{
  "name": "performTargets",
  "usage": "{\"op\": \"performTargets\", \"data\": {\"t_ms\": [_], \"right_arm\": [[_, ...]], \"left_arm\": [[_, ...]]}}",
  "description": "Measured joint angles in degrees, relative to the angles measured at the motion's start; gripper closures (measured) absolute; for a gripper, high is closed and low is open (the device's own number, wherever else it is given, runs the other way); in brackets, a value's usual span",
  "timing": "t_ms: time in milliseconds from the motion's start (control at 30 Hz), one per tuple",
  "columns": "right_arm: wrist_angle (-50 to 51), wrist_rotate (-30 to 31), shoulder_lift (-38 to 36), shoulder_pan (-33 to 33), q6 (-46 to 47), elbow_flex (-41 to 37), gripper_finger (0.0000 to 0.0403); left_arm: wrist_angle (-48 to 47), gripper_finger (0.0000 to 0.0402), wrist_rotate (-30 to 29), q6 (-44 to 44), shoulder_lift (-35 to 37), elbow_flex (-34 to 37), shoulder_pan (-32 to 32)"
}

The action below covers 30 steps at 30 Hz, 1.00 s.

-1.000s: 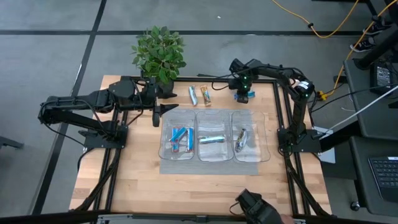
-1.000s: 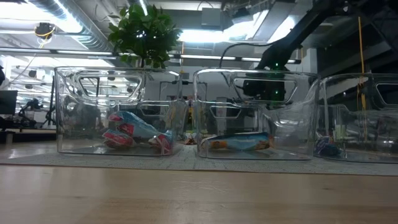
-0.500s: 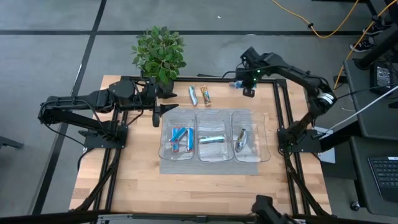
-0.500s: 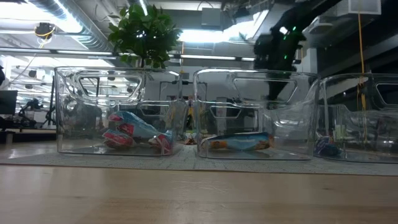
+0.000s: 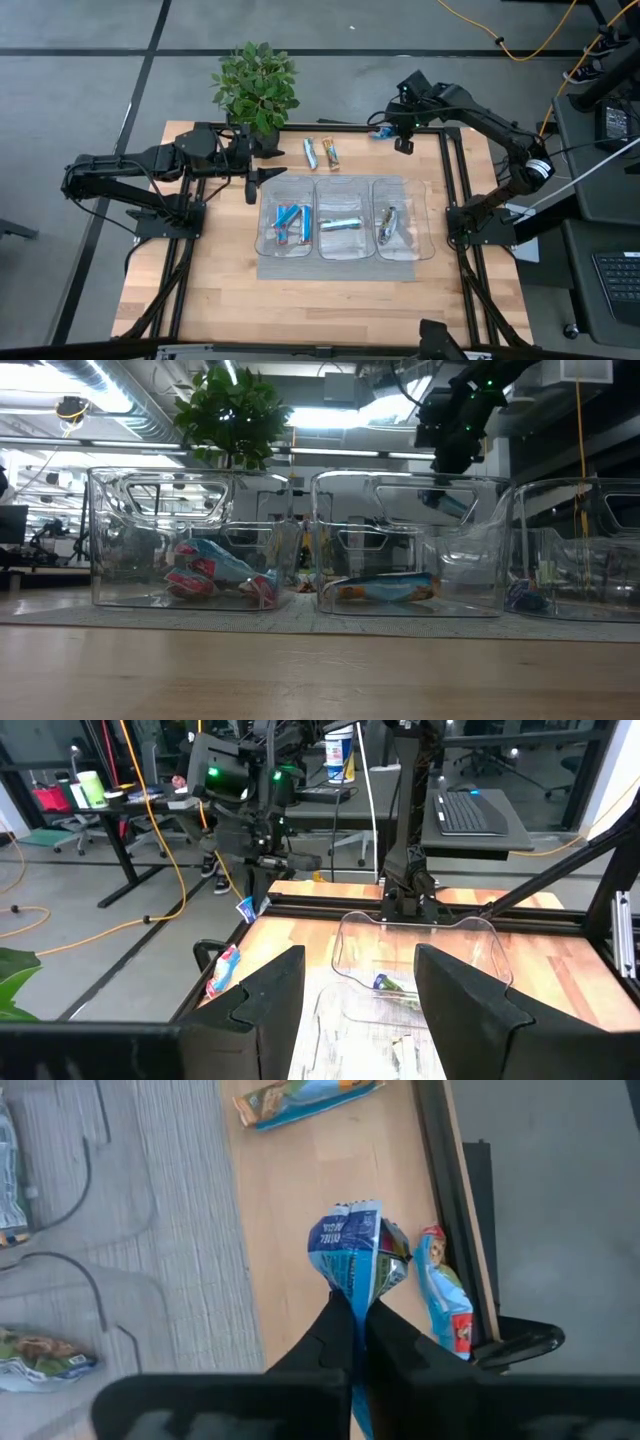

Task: Pick and place Granola Bars by type
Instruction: Put the blue granola bar into the right transparent bin

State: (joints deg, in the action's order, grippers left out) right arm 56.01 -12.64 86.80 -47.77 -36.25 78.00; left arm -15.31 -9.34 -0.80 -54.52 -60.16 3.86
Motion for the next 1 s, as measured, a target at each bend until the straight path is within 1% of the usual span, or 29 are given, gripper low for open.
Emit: {"op": "performTargets", "data": {"t_ms": [200,367,500,633,1000], "right_arm": [[0.0,-0.3,-0.8,0.0,0.5,0.0,0.0392],[-0.1,-1.1,-4.6,0.0,3.0,0.0,0.0391],[-0.2,-2.0,-10.4,0.2,5.7,0.0,0.0391],[-0.5,-2.1,-17.6,1.8,8.8,0.0,0.0391],[0.1,-2.6,-38.2,10.9,21.6,0.0,0.039]], "left_arm": [[0.0,0.0219,0.0,0.0,0.0,0.0,0.0],[-0.6,0.0219,0.0,0.0,0.0,0.0,0.0],[-1.8,0.0219,0.0,0.0,0.0,0.0,0.0],[-1.9,0.0219,0.0,0.0,0.0,0.0,0.0],[-5.0,0.0219,0.0,0.0,0.0,0.0,0.0]]}}
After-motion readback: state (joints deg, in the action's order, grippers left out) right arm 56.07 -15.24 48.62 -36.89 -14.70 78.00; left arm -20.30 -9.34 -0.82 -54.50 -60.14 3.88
